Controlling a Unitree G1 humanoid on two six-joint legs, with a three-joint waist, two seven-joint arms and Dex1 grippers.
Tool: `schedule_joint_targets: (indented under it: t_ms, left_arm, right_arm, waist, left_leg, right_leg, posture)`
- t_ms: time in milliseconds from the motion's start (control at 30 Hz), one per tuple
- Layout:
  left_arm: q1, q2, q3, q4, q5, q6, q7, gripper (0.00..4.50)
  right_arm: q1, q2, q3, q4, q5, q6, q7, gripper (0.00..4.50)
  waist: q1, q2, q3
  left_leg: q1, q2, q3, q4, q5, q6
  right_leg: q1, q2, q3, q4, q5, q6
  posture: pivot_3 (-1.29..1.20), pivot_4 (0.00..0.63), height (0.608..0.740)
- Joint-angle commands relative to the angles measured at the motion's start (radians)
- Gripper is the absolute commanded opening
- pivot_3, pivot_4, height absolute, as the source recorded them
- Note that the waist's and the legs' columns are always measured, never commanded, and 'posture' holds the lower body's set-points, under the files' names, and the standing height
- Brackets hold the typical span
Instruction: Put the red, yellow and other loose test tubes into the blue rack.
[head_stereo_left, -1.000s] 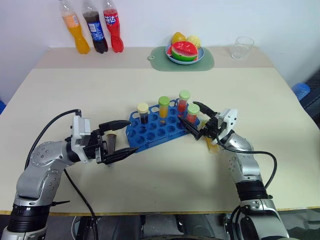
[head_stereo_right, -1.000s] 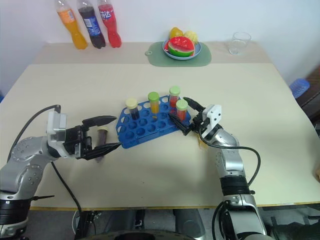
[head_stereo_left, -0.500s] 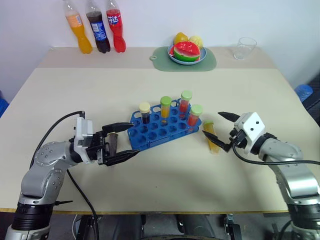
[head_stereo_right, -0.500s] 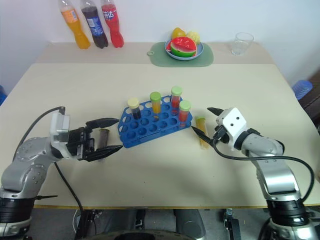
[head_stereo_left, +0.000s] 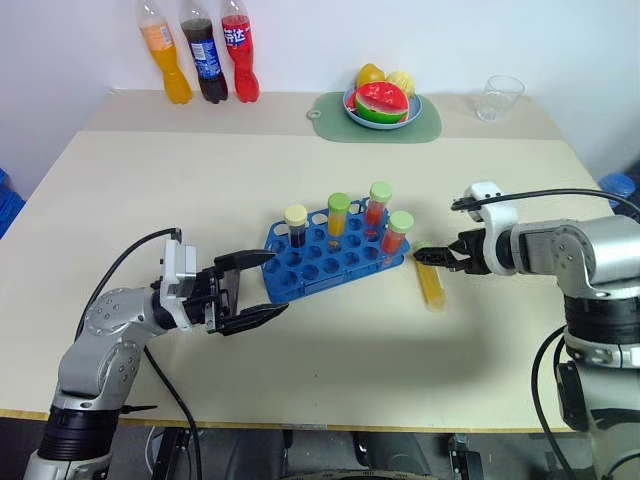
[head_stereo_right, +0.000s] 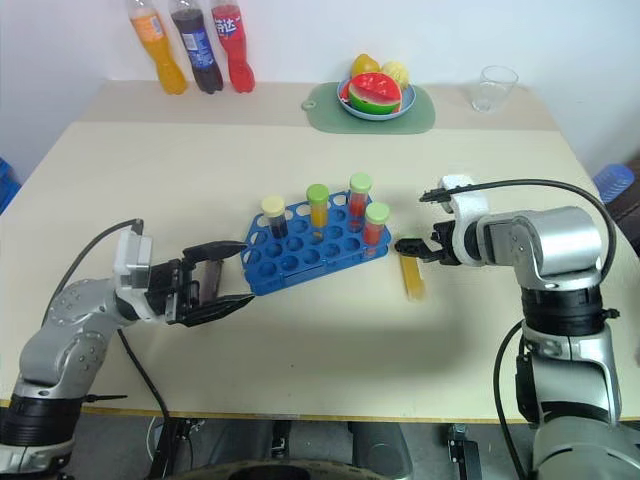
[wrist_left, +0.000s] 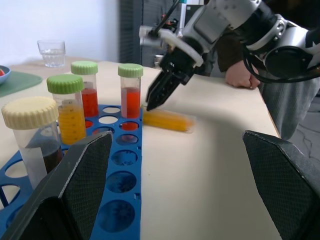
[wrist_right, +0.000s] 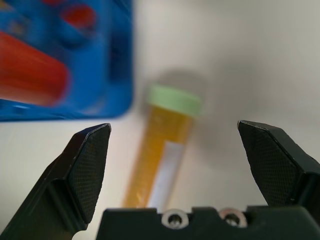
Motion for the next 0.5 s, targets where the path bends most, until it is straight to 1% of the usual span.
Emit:
schedule_joint_targets:
  t_ms: [33, 167, 233, 300, 333, 400, 467, 500]
  left_arm:
    - [0.029, 0.0, 0.023, -0.052, -0.009, -0.018, 0.018, 4.3]
    - [0.051, 0.001, 0.029, -0.073, -0.011, -0.019, 0.035, 4.3]
    - [0.054, 0.002, 0.03, -0.079, -0.013, -0.017, 0.041, 4.3]
    - [0.06, 0.005, 0.033, -0.086, -0.015, -0.015, 0.045, 4.3]
    - [0.063, 0.006, 0.036, -0.088, -0.016, -0.014, 0.046, 4.3]
    - [0.068, 0.01, 0.042, -0.092, -0.017, -0.012, 0.047, 4.3]
    - [0.071, 0.012, 0.045, -0.094, -0.019, -0.011, 0.048, 4.3]
    - [0.072, 0.013, 0.044, -0.095, -0.019, -0.011, 0.049, 4.3]
  right_arm:
    - [-0.039, -0.007, 0.043, 0.034, 0.005, 0.006, -0.018, 4.48]
    - [-0.049, 0.032, 0.104, 0.071, -0.009, 0.0, -0.043, 4.48]
    - [-0.054, 0.047, 0.129, 0.106, -0.024, -0.027, -0.052, 4.48]
    - [-0.058, 0.055, 0.161, 0.137, -0.037, -0.057, -0.052, 3.96]
    - [-0.06, 0.058, 0.174, 0.144, -0.041, -0.066, -0.051, 3.62]
    - [-0.059, 0.053, 0.203, 0.141, -0.049, -0.089, -0.043, 2.66]
    - [-0.052, 0.042, 0.234, 0.123, -0.057, -0.113, -0.032, 1.58]
    - [-0.042, 0.028, 0.256, 0.103, -0.06, -0.134, -0.018, 1.16]
  waist:
    - [-0.003, 0.0, 0.0]
    - [-0.008, 0.0, 0.0]
    - [-0.011, -0.003, -0.002]
    - [-0.018, -0.007, -0.004]
    - [-0.023, -0.009, -0.005]
    - [-0.03, -0.01, -0.006]
    - [-0.034, -0.01, -0.006]
    - [-0.035, -0.01, -0.006]
  left_leg:
    - [0.0, 0.0, 0.0, 0.0, 0.0, 0.0]
    - [0.001, 0.001, 0.0, 0.0, 0.0, 0.0]
    - [0.002, 0.001, 0.0, 0.0, 0.0, 0.0]
    - [0.003, 0.001, 0.0, 0.0, 0.0, 0.0]
    - [0.003, 0.001, 0.0, 0.0, 0.0, 0.0]
    - [0.003, 0.001, 0.0, 0.0, 0.0, 0.0]
    - [0.003, 0.002, 0.0, 0.0, 0.0, 0.0]
    - [0.004, 0.002, 0.0, 0.0, 0.0, 0.0]
  right_leg:
    - [0.0, 0.0, 0.0, 0.0, 0.0, 0.0]
    - [0.0, 0.001, 0.0, 0.001, 0.0, 0.0]
    - [0.0, 0.002, 0.0, 0.001, 0.0, 0.0]
    - [0.001, 0.002, 0.0, 0.001, 0.0, 0.0]
    - [0.002, 0.002, 0.0, 0.001, 0.0, 0.0]
    - [0.002, 0.002, 0.0, 0.001, -0.001, -0.002]
    - [0.002, 0.002, 0.0, 0.001, 0.0, -0.001]
    - [0.002, 0.002, 0.0, 0.001, 0.0, 0.0]
  posture:
    - [0.0, 0.15, 0.74]
    - [0.0, 0.15, 0.74]
    - [0.0, 0.15, 0.74]
    - [0.0, 0.15, 0.74]
    - [0.0, 0.15, 0.74]
    - [0.0, 0.15, 0.74]
    - [0.0, 0.15, 0.74]
    - [0.0, 0.15, 0.74]
